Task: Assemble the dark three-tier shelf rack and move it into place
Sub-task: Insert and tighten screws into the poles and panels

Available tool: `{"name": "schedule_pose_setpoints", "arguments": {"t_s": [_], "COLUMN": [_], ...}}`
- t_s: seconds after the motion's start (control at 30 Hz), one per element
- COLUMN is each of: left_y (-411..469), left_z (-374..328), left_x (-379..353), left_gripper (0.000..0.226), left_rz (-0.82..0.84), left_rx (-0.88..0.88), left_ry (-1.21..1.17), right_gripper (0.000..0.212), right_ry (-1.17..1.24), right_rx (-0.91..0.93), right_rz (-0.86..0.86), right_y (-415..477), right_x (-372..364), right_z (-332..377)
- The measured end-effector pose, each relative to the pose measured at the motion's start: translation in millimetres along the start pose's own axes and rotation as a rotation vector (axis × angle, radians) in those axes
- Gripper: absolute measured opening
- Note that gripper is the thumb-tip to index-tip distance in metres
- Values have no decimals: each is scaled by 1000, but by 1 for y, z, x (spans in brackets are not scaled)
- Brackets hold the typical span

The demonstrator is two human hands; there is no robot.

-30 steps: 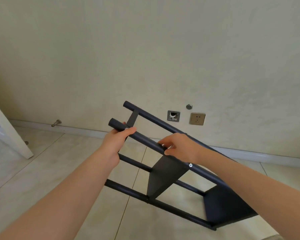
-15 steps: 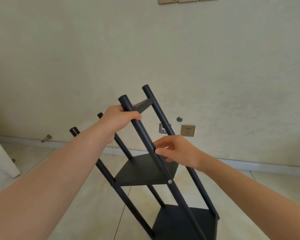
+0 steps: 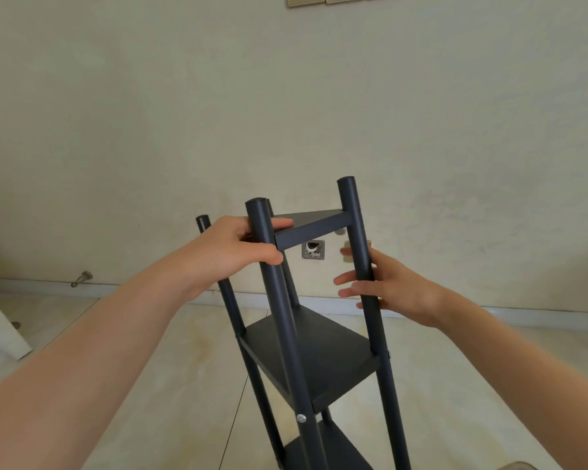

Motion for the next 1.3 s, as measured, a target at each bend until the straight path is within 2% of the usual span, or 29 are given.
{"name": "schedule_pose_setpoints", "arguments": {"t_s": [0.1, 0.2, 0.3, 0.43, 0.67, 0.87, 1.03, 1.3], "left_y": [-9, -24, -36, -36, -34, -34, -40, -63], "left_z": [3, 9, 25, 38, 51, 56, 62, 83], "left_x": [3, -1, -15, -31, -37, -51, -55, -50], "left_gripper": [46, 42, 54, 27, 23, 22, 21, 23], "left_rz": [-122, -400, -542, -482, -543, -506, -503, -517], "left_rx": [-40, -108, 5, 105, 62, 47, 58, 82], "left_ry": [53, 98, 57, -184, -240, -216, -190, -111], "right_gripper": [44, 41, 39, 37, 37, 35, 40, 29], "right_ry": [41, 68, 115, 146, 120, 66, -45, -119], "right_rx": [-28, -45, -25, 23, 85, 70, 57, 55], "right_rz": [120, 172, 177, 51, -71, -166, -154, -49], "right_y": [-10, -15, -20, -28, -45, -59, -64, -70], "right_x": [4, 0, -9, -18, -36, -37, -40, -50], "right_z": [0, 0, 1, -4, -8, -17, -16, -19]}}
Point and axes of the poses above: each hand's wrist, its own y-axis towards the middle knuckle, its own x-axis out of the back of the hand, z = x × y, the point moved 3 cm from there along y, towards the middle knuckle, and after that the axes turned 2 degrees about -z, right-handed, at the moved point
